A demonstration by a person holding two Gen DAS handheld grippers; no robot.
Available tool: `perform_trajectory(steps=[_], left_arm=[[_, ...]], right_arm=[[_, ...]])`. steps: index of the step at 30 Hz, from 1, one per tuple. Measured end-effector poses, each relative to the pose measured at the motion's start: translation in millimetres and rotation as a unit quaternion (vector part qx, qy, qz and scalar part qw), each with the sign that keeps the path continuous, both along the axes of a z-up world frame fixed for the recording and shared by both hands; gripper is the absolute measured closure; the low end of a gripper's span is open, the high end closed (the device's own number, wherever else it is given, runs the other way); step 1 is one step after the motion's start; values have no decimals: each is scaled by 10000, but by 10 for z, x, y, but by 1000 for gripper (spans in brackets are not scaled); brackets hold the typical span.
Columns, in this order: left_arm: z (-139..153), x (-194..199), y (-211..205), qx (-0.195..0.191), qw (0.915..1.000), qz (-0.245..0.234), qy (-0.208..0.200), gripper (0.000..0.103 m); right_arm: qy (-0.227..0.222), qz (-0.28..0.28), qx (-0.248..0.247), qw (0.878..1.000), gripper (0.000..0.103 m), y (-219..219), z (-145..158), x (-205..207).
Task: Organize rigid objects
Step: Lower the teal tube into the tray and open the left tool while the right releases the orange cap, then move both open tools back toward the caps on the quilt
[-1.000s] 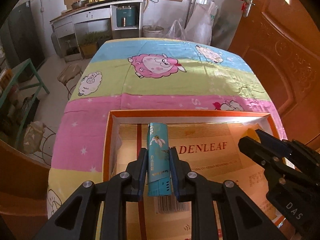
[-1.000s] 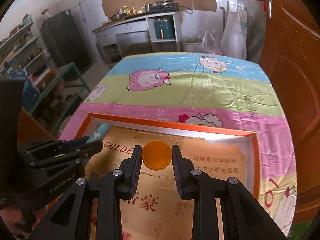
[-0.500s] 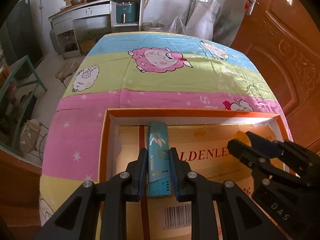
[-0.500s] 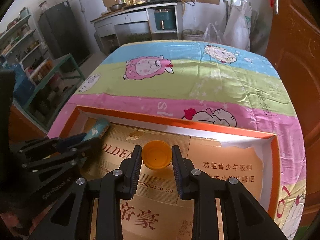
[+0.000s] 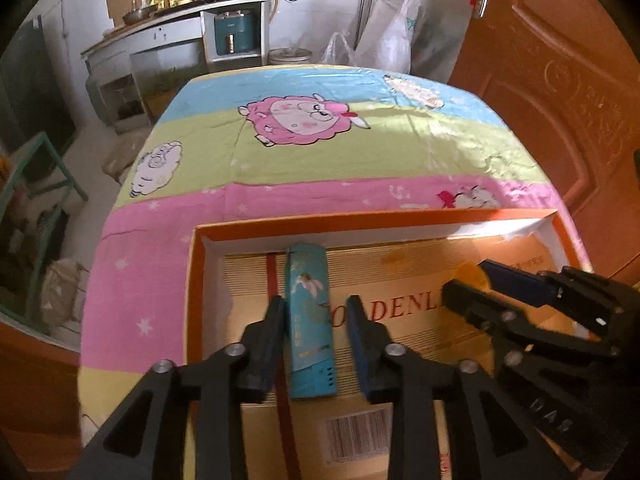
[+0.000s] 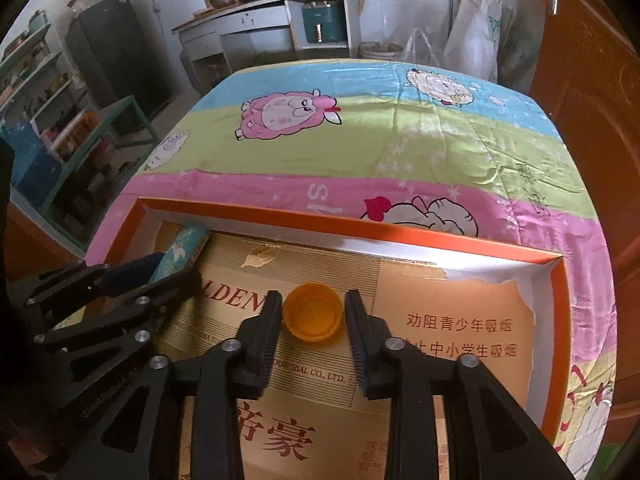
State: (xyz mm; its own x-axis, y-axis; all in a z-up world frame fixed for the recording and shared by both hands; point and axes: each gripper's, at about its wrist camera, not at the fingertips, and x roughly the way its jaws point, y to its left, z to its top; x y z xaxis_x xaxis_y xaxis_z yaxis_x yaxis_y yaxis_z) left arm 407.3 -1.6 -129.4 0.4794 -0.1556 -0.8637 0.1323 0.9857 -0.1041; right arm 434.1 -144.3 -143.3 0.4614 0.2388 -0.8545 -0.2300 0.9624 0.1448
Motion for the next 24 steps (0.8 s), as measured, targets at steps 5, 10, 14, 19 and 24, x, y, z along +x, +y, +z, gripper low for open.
perform_trajectory(steps=[5,10,14,19,24], left_arm=[[100,-47,75,-264,9996,86,-32,64],[290,-187,120,-394,9989,96,-243,57],[412,-334,144,-477,9980,101,-398,56],[558,-571,193,-599,9966,138,-554,56],[662,-765,215,-907,9942,55,-577,56]], right_arm=[[-92,-86,-170,9998,54,-28,70,-64],[-144,-128,-141,9997,54,-81,160,-175],[-162,-215,-44,9996,54,-144,235,-313],[-171,-284,35,9994,54,-182,315,-506],[-230,-301,106,9992,54,-195,426,-708]])
